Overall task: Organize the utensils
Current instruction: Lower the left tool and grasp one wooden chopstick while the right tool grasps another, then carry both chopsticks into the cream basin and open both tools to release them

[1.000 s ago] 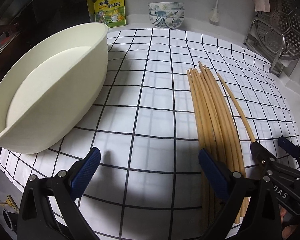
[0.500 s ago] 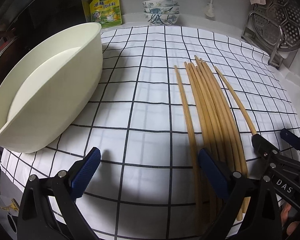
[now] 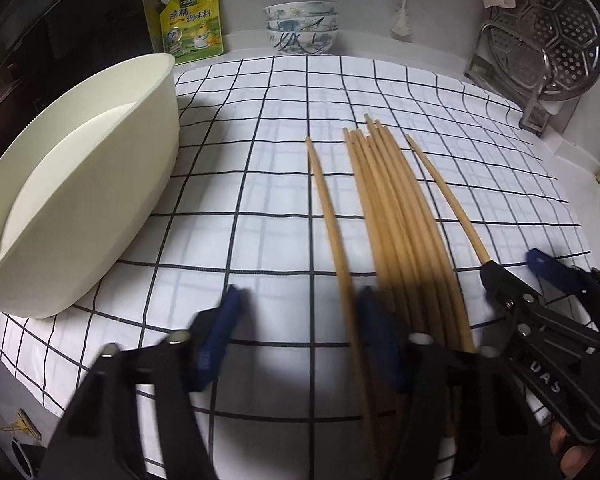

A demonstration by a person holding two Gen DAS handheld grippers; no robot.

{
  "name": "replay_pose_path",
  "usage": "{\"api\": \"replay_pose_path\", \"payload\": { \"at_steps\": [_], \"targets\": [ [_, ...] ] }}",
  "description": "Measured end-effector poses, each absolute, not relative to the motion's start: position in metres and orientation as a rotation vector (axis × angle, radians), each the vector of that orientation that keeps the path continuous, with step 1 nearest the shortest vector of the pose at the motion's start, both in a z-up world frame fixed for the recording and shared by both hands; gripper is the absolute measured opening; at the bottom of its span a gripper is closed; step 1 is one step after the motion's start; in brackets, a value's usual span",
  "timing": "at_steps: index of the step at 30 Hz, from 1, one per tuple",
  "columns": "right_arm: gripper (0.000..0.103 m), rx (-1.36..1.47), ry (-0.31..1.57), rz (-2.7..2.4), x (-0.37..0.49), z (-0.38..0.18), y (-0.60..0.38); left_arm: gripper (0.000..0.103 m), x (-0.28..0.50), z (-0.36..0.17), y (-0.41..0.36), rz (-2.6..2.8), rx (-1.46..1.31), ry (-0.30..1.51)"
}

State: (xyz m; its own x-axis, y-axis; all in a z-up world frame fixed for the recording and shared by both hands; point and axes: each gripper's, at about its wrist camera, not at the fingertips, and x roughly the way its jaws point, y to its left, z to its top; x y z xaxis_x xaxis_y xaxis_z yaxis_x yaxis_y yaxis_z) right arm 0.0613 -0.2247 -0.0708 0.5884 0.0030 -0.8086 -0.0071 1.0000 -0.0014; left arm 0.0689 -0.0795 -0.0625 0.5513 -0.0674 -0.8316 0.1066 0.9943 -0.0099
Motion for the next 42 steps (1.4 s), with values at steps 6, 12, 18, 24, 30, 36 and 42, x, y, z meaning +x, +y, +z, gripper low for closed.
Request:
{"api": "replay_pose_path", "payload": {
  "at_steps": [6, 12, 18, 24, 30, 36, 42],
  "targets": [
    [0.006, -0.03, 0.94, 0.038, 0.058, -0.069, -0.215, 0.008, 0.069, -0.06, -0.079, -0.157, 0.02, 0.995],
    [0.006, 0.138, 0.949, 0.064, 0.056, -0.064, -0.233, 0.007, 0.067, -0.056, -0.074, -0.21, -0.011, 1.006],
    [0.006, 0.195, 0.89, 0.08, 0.05, -0.035, -0.222, 0.007, 0.064, -0.022, -0.063, -0.268, -0.044, 0.937],
    [0.006, 0.186, 0.796, 0.188, 0.064, 0.018, -0.179, 0.007, 0.074, 0.021, -0.018, -0.247, -0.066, 0.832],
    [0.006, 0.169, 0.756, 0.354, 0.106, 0.042, -0.098, 0.007, 0.087, 0.045, 0.059, -0.109, -0.077, 0.758],
    [0.006, 0.13, 0.822, 0.468, 0.148, 0.035, -0.019, 0.007, 0.104, 0.037, 0.13, 0.021, -0.088, 0.767],
    [0.006, 0.066, 0.917, 0.487, 0.174, 0.012, 0.032, 0.007, 0.124, 0.015, 0.167, 0.053, -0.118, 0.82]
  ]
}}
